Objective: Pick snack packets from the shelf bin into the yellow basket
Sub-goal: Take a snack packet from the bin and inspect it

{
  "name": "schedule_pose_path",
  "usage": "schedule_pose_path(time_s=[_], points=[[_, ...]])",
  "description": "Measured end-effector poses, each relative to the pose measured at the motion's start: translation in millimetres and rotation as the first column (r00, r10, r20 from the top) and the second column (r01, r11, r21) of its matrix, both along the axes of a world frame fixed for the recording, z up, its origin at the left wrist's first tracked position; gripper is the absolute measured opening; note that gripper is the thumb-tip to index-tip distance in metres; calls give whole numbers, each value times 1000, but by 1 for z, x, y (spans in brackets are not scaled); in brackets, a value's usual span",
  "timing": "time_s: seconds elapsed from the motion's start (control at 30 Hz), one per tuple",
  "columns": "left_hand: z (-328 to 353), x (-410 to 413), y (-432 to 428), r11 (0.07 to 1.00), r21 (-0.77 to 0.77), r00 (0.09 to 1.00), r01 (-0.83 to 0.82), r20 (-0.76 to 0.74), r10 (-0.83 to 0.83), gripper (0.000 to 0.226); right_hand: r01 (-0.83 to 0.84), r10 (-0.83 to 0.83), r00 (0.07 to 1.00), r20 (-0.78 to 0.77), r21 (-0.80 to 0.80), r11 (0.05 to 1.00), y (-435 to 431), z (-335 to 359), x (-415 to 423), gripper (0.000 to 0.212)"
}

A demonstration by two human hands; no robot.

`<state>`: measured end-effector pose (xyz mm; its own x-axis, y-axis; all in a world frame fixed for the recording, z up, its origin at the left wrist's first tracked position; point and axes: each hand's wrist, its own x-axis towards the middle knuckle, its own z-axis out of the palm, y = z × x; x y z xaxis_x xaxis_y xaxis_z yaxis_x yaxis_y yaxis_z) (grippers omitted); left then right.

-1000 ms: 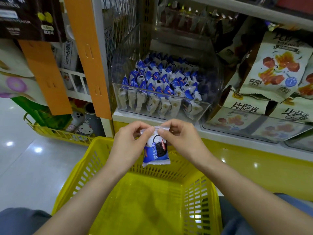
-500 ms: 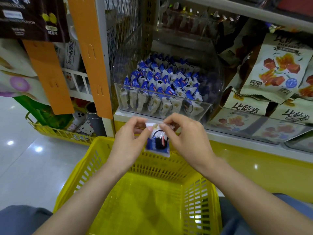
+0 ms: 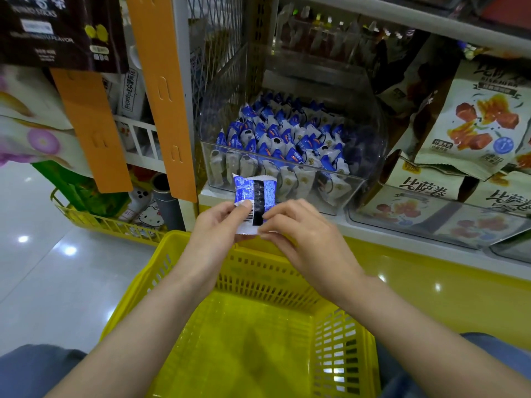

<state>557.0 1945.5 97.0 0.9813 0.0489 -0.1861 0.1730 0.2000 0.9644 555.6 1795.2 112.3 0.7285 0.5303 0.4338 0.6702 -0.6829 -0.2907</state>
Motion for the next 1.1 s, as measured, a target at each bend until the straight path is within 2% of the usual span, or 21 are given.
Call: schedule_pose_path(time_s=[0.07,0.13,0.2,0.27,0.33,0.4,0.43,0.53,0.6,0.73,0.8,0.9,1.03,1.1], points=[[0,0,0,998,65,999,-3,39,1,22,132,-82,972,-221,224,966,2,-1,0,12],[1,-1,0,994,106,996,33,83,-42,26,307,-122,903,-411,420,854,5,-2,3,16],[0,-3,-1,986,134,986,97,125,-114,27,429,-67,812,-581,514,743,6,-1,8,19],[0,-4,-2,976,160,973,146,153,-171,26,489,64,709,-702,556,672,7,1,10,15],[0,-3,-2,976,179,971,127,180,-159,24,528,157,630,-760,568,631,7,3,10,12],[-1,-3,-3,975,221,970,30,227,-82,20,569,180,597,-782,570,592,7,3,9,17],[-3,-3,-3,956,292,959,-40,279,-45,20,594,184,588,-788,575,563,7,3,9,21],[-6,-6,-4,801,564,895,-201,437,-84,23,658,202,558,-805,578,483,8,2,10,31],[-8,-8,-5,759,615,883,-211,453,-121,23,666,207,544,-813,569,482,8,2,9,35],[-10,-6,-4,769,612,901,-186,418,-116,25,668,179,531,-828,539,512,9,2,6,37],[-9,-6,-2,744,646,894,-170,419,-160,23,669,172,543,-822,547,502,9,2,6,36],[-8,-9,-1,655,734,873,-178,425,-239,16,653,149,577,-803,563,506,12,2,4,36],[-7,-16,-4,480,846,872,-232,400,-283,26,606,94,612,-785,542,582,17,-3,1,29],[-6,-16,-4,426,867,860,-260,408,-306,25,591,87,619,-780,536,603,18,-5,0,28]])
